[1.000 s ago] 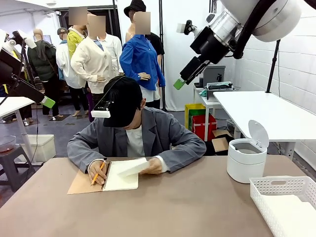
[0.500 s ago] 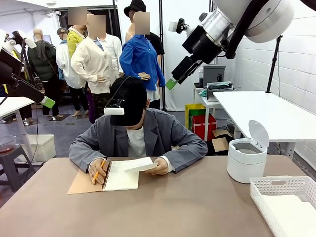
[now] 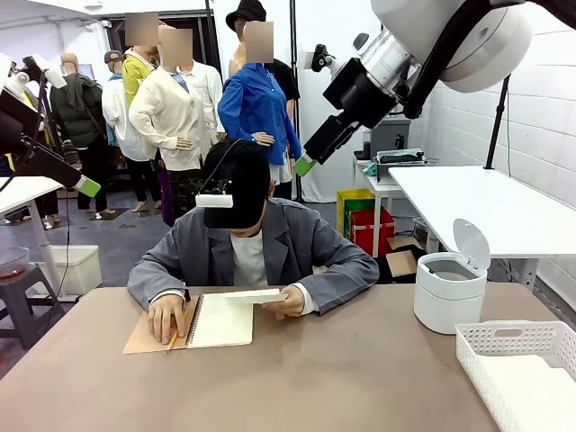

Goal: Sort the paper based on its condition.
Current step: If a person hands you a paper, place it in the Organizing basket , and if it's crumpled, put it in the Trash can.

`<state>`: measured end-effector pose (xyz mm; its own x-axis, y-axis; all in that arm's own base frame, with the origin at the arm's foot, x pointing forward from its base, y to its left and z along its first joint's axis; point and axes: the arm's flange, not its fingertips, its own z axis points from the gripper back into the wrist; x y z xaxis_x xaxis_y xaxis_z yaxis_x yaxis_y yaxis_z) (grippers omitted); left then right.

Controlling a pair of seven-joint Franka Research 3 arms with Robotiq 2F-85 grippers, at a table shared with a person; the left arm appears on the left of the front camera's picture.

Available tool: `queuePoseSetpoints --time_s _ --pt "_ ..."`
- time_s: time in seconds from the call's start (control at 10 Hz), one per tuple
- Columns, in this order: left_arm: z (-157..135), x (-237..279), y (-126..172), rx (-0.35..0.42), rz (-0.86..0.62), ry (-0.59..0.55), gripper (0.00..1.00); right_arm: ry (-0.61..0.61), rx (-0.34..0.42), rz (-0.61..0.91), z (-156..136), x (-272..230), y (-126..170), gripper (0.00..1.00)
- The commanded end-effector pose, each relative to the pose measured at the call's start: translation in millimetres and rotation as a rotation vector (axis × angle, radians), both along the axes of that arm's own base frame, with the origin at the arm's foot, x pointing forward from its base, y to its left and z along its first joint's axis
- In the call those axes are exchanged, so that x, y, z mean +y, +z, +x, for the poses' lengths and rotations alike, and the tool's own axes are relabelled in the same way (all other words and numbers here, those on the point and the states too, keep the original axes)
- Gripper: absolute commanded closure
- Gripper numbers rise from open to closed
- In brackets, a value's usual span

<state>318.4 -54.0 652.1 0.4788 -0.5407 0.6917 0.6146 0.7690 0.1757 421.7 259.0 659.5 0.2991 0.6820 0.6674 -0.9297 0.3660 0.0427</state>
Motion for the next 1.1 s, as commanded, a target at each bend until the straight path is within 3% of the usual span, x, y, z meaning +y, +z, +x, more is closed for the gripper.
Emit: queuePoseSetpoints --time_s 0.0,1.0 --pt "0.2 0.7 0.4 -0.002 -0.001 0.002 0.00 0.001 -0.006 0.005 3.1 -0.1 4.1 0.00" --pt "0.2 0.7 0.4 -0.002 -0.001 0.002 0.00 0.001 -0.006 0.005 3.1 -0.1 4.1 0.00"
